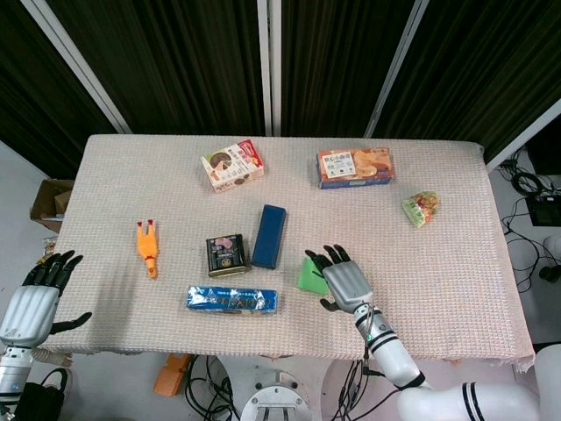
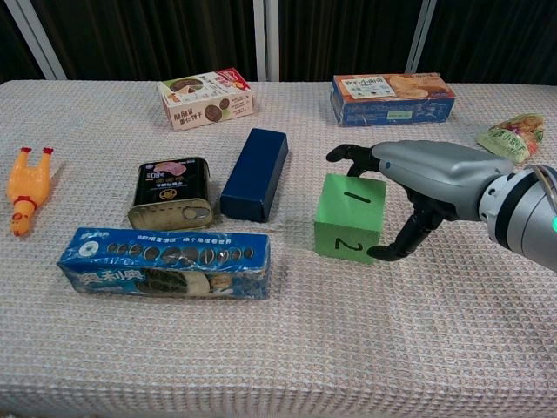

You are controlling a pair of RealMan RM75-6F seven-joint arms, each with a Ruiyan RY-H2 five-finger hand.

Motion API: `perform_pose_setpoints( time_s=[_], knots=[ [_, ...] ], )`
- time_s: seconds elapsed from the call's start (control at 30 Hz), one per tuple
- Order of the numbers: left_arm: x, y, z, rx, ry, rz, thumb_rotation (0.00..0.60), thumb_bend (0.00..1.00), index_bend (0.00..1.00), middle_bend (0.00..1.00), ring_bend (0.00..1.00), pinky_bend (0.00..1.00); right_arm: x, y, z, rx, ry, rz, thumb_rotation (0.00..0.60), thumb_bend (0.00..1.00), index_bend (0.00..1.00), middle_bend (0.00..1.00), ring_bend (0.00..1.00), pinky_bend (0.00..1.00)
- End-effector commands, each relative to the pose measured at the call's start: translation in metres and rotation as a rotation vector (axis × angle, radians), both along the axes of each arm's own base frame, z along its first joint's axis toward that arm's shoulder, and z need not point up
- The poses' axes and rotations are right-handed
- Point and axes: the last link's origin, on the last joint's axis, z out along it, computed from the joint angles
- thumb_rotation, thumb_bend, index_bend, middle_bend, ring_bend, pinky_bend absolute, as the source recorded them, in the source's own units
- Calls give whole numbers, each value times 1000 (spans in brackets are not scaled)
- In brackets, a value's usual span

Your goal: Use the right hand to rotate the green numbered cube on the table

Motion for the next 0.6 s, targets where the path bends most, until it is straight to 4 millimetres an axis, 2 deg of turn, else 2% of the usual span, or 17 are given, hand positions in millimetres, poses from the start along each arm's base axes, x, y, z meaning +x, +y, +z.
perform_pose_setpoints(
  time_s=[0.03,0.33,0.6],
  knots=[
    [1,0,1,2,-3,-3,528,94,112,85,69,181,3,-2,-2,-1,-5,-2,600,121,0,182,0,0],
    [-1,1,0,-5,-6,5,528,95,112,85,69,181,11,-14,-16,-65,-5,1,600,127,0,263,0,0],
    [-4,1,2,-1,-12,10,527,96,112,85,69,181,16,-19,-19,-159,-23,15,600,189,0,401,0,0]
  ],
)
